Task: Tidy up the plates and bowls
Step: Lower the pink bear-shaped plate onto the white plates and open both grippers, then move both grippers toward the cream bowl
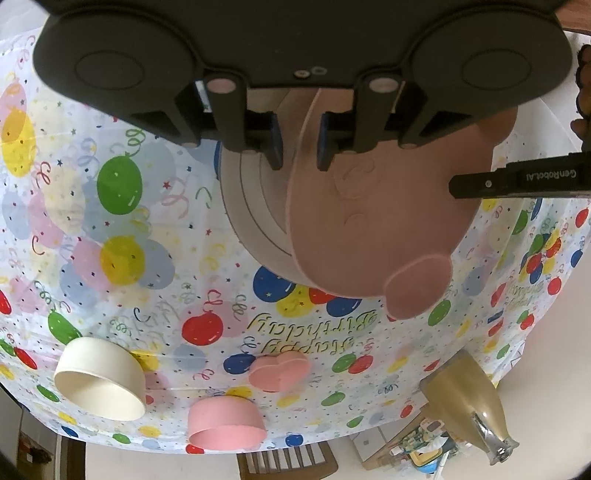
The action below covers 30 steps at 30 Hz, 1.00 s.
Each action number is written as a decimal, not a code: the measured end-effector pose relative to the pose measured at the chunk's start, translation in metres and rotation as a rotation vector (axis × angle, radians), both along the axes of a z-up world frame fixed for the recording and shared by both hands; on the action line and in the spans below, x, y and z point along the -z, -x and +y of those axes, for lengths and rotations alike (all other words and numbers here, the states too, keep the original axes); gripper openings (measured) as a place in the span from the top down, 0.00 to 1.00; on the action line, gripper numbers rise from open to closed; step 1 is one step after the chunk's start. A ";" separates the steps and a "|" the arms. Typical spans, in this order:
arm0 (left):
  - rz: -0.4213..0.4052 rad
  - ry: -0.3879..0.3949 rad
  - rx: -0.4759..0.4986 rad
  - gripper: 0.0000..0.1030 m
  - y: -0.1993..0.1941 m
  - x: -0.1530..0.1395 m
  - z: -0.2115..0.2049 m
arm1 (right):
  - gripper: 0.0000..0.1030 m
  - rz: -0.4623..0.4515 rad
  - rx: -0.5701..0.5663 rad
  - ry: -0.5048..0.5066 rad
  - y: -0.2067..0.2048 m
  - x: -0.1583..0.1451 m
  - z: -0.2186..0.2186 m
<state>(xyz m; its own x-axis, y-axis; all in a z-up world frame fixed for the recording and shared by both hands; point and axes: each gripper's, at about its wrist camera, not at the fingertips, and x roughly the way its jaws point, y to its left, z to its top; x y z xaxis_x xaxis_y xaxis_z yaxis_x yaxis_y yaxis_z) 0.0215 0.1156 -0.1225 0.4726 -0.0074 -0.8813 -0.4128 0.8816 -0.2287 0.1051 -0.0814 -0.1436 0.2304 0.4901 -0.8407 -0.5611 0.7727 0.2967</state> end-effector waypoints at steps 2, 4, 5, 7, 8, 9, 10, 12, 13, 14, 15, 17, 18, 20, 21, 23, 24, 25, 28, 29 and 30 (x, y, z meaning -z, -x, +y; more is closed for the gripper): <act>-0.002 -0.005 0.004 0.85 0.001 -0.002 0.000 | 0.78 -0.003 0.001 -0.002 0.000 -0.002 -0.002; -0.007 -0.007 0.002 0.84 0.002 -0.006 0.000 | 0.77 -0.007 -0.002 -0.006 0.001 -0.005 -0.003; -0.010 -0.008 0.001 0.84 0.003 -0.008 0.000 | 0.77 -0.010 -0.004 -0.009 0.001 -0.007 -0.004; -0.020 -0.012 0.000 0.84 0.005 -0.013 0.000 | 0.76 -0.019 -0.009 -0.016 0.002 -0.012 -0.005; -0.027 -0.015 0.002 0.84 0.006 -0.016 0.000 | 0.74 -0.029 -0.013 -0.022 0.003 -0.016 -0.006; -0.034 -0.019 0.005 0.84 0.007 -0.019 -0.001 | 0.74 -0.036 -0.017 -0.027 0.004 -0.019 -0.006; -0.045 -0.022 0.009 0.84 0.008 -0.022 -0.001 | 0.72 -0.043 -0.020 -0.033 0.004 -0.023 -0.007; -0.075 -0.022 0.016 0.84 0.009 -0.030 -0.003 | 0.70 -0.056 -0.026 -0.044 0.005 -0.029 -0.007; -0.088 -0.024 0.020 0.84 0.010 -0.034 -0.005 | 0.69 -0.063 -0.028 -0.050 0.005 -0.033 -0.008; -0.104 -0.028 0.029 0.84 0.010 -0.038 -0.007 | 0.68 -0.070 -0.030 -0.054 0.005 -0.036 -0.007; -0.119 -0.034 0.036 0.84 0.010 -0.043 -0.009 | 0.68 -0.077 -0.032 -0.060 0.005 -0.040 -0.008; -0.143 -0.042 0.052 0.84 0.009 -0.050 -0.014 | 0.66 -0.089 -0.035 -0.072 0.006 -0.047 -0.009; -0.154 -0.046 0.059 0.84 0.009 -0.054 -0.017 | 0.66 -0.096 -0.036 -0.076 0.006 -0.050 -0.009; -0.174 -0.053 0.073 0.84 0.007 -0.061 -0.022 | 0.65 -0.109 -0.040 -0.088 0.007 -0.058 -0.010; -0.183 -0.056 0.079 0.84 0.007 -0.064 -0.025 | 0.65 -0.117 -0.042 -0.093 0.007 -0.061 -0.011; -0.202 -0.059 0.095 0.84 0.005 -0.070 -0.030 | 0.65 -0.132 -0.046 -0.104 0.008 -0.068 -0.013; -0.212 -0.062 0.102 0.84 0.004 -0.073 -0.032 | 0.65 -0.140 -0.047 -0.111 0.009 -0.071 -0.014; -0.223 -0.066 0.110 0.84 0.003 -0.077 -0.035 | 0.65 -0.147 -0.047 -0.114 0.009 -0.075 -0.014; -0.254 -0.073 0.123 0.83 -0.003 -0.086 -0.042 | 0.61 -0.164 -0.043 -0.131 0.008 -0.085 -0.018; -0.264 -0.073 0.124 0.80 -0.005 -0.089 -0.044 | 0.55 -0.174 -0.040 -0.136 0.008 -0.089 -0.019; -0.274 -0.074 0.126 0.78 -0.008 -0.091 -0.045 | 0.52 -0.185 -0.037 -0.143 0.007 -0.093 -0.020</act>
<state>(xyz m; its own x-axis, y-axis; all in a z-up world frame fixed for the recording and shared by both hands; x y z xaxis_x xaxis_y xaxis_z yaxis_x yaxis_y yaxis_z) 0.0292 0.0703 -0.0313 0.6921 -0.0214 -0.7214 -0.2314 0.9402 -0.2499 0.0983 -0.1019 -0.0504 0.3540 0.6119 -0.7072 -0.6433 0.7083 0.2908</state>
